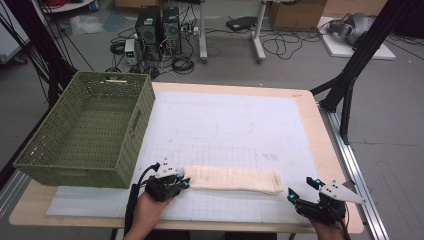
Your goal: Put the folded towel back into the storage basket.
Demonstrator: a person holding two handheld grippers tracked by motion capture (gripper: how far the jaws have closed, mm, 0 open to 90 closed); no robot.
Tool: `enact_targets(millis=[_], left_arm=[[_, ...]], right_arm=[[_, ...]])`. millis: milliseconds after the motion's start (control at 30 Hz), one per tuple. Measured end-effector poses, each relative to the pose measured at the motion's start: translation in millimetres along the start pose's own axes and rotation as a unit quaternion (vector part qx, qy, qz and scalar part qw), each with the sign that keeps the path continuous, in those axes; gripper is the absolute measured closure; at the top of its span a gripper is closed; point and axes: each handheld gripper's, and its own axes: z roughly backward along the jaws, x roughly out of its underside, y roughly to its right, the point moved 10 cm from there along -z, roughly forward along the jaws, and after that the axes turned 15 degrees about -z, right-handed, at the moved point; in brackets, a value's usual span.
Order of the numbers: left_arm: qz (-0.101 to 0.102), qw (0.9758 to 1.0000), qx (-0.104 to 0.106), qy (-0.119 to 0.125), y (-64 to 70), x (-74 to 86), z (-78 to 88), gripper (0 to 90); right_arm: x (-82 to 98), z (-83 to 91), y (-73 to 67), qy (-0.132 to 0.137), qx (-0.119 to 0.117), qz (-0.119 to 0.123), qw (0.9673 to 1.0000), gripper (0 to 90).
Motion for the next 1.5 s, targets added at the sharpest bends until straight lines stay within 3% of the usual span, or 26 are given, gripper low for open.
enact_targets(millis=[100, 167, 233, 267, 333, 467, 667, 800, 867, 933, 1000, 1067, 1133, 1167, 1200, 1367, 1500], left_arm=[[0.003, 1.0, 0.0, 0.004, 0.4, -0.6, 0.1, 82.0], [0.003, 1.0, 0.001, 0.004, 0.4, -0.8, 0.4, 82.0], [0.004, 1.0, 0.0, 0.006, 0.3, -1.2, 0.7, 82.0], [-0.001, 1.0, 0.001, 0.004, 0.3, -0.6, 1.8, 81.9], [0.004, 0.9999, 0.003, 0.009, -0.3, -1.3, 2.8, 81.9], [0.011, 0.9999, 0.002, 0.013, -2.3, -0.6, 5.8, 81.7], [0.011, 0.9999, 0.005, 0.013, -2.0, 0.8, 8.4, 81.5], [0.012, 0.9998, 0.006, 0.012, -1.5, 2.0, 8.0, 81.3], [0.012, 0.9999, 0.007, 0.009, -1.6, 2.7, 7.9, 81.2], [0.011, 0.9999, 0.007, 0.008, -1.2, 3.3, 7.4, 81.1], [0.008, 0.9999, 0.005, 0.006, -1.1, 4.2, 6.6, 80.9], [0.008, 0.9999, 0.005, 0.005, -1.3, 4.6, 6.6, 80.9], [0.013, 0.9999, 0.006, 0.006, -1.3, 4.9, 6.3, 80.6], [0.025, 0.9996, 0.007, 0.006, -1.5, 5.2, 6.2, 80.6], [0.032, 0.9995, 0.006, 0.004, -2.0, 5.5, 6.3, 80.5], [0.037, 0.9993, 0.004, 0.003, -1.9, 5.8, 6.1, 80.5], [0.059, 0.9983, 0.003, -0.001, -2.3, 5.8, 6.0, 80.7]], right_arm=[[-1.3, -0.7, 2.6, 0.001, 0.011, 0.009, 0.9999, 21.5], [-1.6, -1.1, 2.7, 0.001, 0.012, 0.002, 0.9999, 19.8], [1.6, -5.1, 2.4, -0.018, 0.004, -0.009, 0.9998, 15.5], [4.5, -10.5, 2.8, -0.03, 0.015, -0.017, 0.9993, 15.5], [3.1, -14.7, 2.8, -0.026, 0.022, -0.019, 0.9992, 15.8], [0.5, -20.7, -11.2, -0.028, -0.01, -0.01, 0.9995, 16.3], [5.9, -37.8, -34.3, -0.047, -0.032, 0.008, 0.9983, 29.0], [10.9, -43.5, -33.7, -0.059, -0.035, 0.002, 0.9977, 34.6], [20.0, -48.7, -32.3, -0.083, -0.043, -0.007, 0.9955, 40.0], [20.8, -49.9, -33.9, -0.09, -0.046, 0.002, 0.9949, 44.3], [25.9, -52.8, -37.2, -0.115, -0.049, 0.019, 0.9921, 47.1], [26.0, -53.0, -39.2, -0.117, -0.052, 0.023, 0.9915, 49.8], [27.0, -52.8, -40.7, -0.122, -0.059, 0.014, 0.9907, 54.7], [27.0, -52.8, -40.7, -0.122, -0.059, 0.014, 0.9907, 54.7], [27.9, -51.8, -43.1, -0.125, -0.066, 0.013, 0.9899, 62.1], [29.7, -50.7, -46.7, -0.129, -0.088, -0.003, 0.9877, 75.0], [30.7, -49.4, -50.1, -0.128, -0.086, 0.017, 0.9878, 78.7]])
